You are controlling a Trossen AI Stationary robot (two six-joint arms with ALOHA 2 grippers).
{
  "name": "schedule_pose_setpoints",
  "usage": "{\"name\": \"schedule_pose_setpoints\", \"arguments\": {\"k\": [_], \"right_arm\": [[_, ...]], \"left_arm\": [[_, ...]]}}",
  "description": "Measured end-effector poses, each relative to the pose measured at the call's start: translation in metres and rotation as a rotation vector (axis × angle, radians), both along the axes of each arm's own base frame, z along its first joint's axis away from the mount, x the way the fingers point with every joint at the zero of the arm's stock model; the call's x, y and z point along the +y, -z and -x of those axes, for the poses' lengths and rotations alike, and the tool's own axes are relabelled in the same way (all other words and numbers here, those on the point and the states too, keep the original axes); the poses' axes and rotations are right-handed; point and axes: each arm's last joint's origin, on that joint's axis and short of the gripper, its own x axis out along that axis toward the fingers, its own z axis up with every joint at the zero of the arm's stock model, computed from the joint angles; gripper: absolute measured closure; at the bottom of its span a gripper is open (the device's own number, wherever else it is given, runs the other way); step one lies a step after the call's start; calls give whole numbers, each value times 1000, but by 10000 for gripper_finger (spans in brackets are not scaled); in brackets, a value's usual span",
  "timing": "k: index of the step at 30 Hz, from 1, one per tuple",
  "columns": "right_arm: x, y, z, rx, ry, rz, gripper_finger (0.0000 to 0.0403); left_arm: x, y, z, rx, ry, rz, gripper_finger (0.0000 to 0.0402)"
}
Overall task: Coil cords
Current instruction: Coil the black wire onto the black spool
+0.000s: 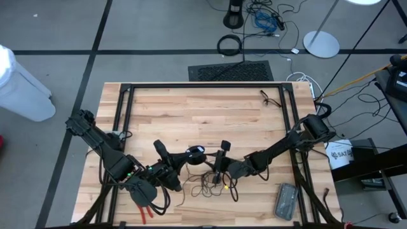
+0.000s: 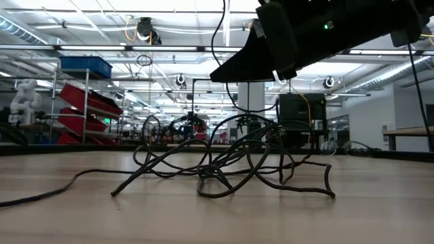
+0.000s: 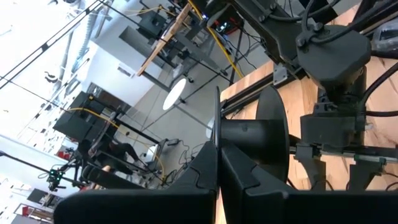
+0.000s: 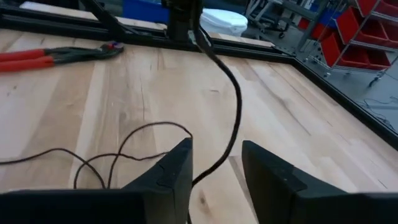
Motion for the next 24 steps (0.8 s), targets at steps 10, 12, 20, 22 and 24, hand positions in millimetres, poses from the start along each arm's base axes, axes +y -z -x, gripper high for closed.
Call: {"name": "schedule_pose_setpoints", "arguments": {"k": [10, 12, 20, 22, 24], "right_arm": [[2, -2, 1, -3, -10, 1, 360], [5, -3, 2, -5, -20, 10, 372], [12, -5, 5, -4, -46, 20, 375], [12, -5, 5, -5, -46, 20, 369], [12, -5, 5, -5, -46, 22, 364]], "left_arm": [[-2, 0, 2, 5, 10, -7, 400], [-4, 0, 3, 5, 15, -8, 400], [-5, 0, 4, 5, 19, -8, 400], [-5, 0, 4, 5, 19, -8, 400], [-5, 0, 4, 5, 19, -8, 400]]}}
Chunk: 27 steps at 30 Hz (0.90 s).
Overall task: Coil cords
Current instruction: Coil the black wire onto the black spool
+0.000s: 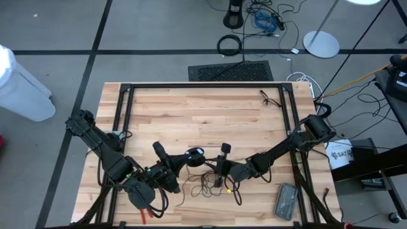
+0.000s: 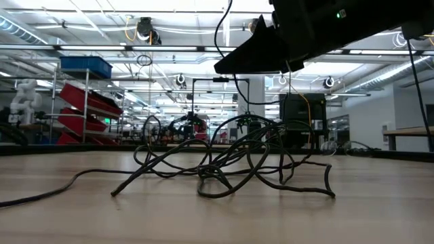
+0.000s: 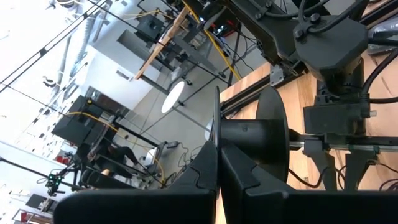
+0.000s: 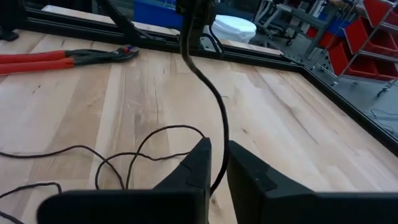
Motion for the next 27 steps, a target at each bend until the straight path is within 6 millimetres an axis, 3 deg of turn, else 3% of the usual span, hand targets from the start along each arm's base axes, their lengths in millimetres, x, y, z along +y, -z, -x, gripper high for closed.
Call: {"name": "schedule_pose_setpoints", "arguments": {"k": [4, 8, 18, 27], "right_arm": [[-1, -4, 2, 7, 0, 4, 367], [-1, -8, 4, 17, 0, 5, 397], [3, -11, 8, 15, 11, 20, 402], [6, -37, 26, 18, 33, 16, 403]], "left_arm": [[0, 0, 0, 0, 0, 0, 400], [0, 0, 0, 1, 0, -1, 400], [-2, 0, 1, 0, 5, 0, 400], [-2, 1, 1, 6, 6, -5, 400]]}}
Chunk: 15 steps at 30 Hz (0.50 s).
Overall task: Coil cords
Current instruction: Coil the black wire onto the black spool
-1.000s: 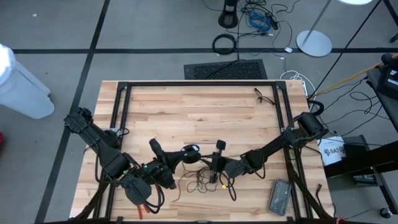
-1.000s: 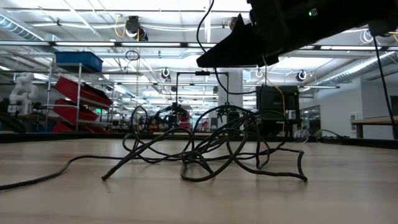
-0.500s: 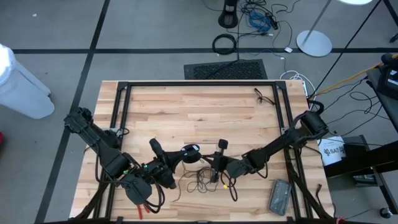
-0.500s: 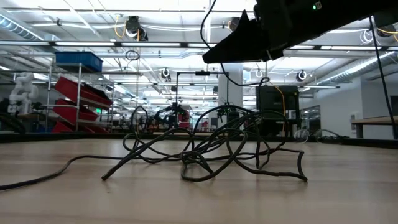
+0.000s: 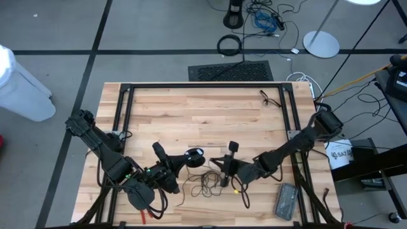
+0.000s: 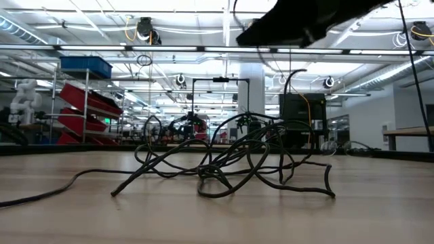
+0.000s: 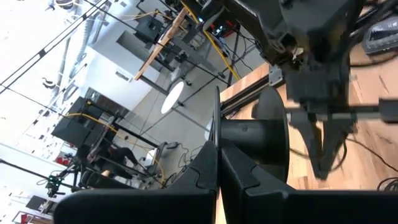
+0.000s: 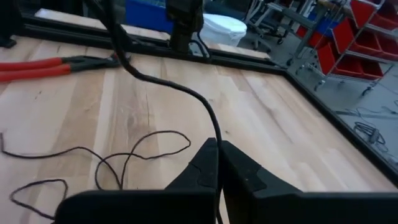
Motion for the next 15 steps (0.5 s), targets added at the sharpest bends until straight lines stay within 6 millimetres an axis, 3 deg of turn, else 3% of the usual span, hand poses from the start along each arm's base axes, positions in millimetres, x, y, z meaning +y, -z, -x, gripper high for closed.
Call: {"name": "schedule_pose_setpoints", "arguments": {"k": [15], "right_arm": [[9, -40, 36, -30, 8, 26, 403]], "left_arm": [[1, 10, 7, 102, 8, -86, 400]]}}
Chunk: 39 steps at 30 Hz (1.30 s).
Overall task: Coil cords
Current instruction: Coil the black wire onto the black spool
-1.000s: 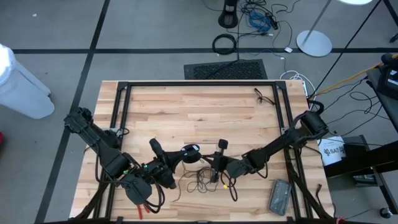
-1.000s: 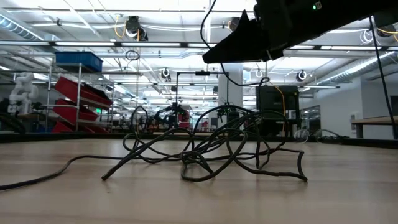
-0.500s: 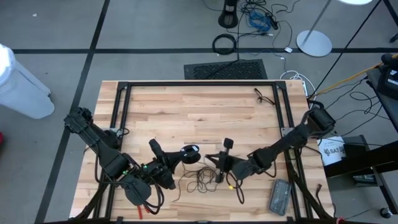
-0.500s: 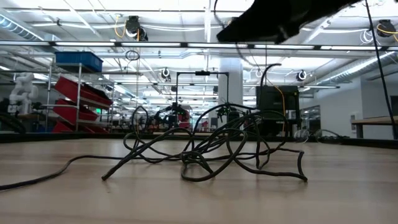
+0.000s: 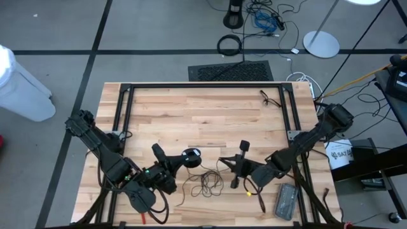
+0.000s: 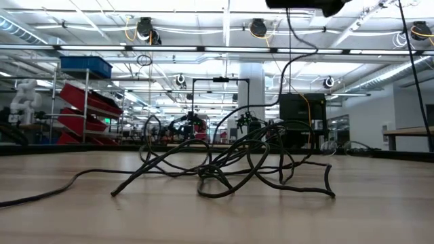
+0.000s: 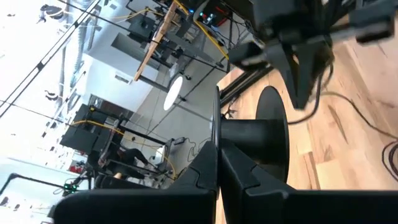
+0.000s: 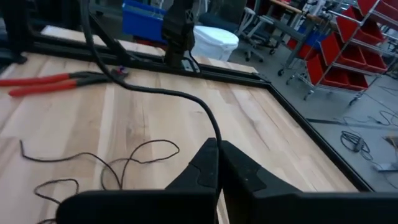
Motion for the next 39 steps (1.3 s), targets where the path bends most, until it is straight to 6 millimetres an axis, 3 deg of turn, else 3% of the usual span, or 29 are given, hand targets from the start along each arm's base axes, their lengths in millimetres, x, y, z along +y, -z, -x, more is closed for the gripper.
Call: {"name": "schedule_pose_setpoints", "arguments": {"k": [9, 22, 39], "right_arm": [[5, -23, 19, -71, -7, -27, 403], [8, -50, 31, -195, -66, -104, 403], [24, -46, 17, -293, -244, -207, 403]], "left_arm": [[-2, 3, 4, 40, 19, -28, 400], [-17, 3, 17, 65, 94, -73, 400], [2, 19, -14, -2, -224, -232, 400]]}}
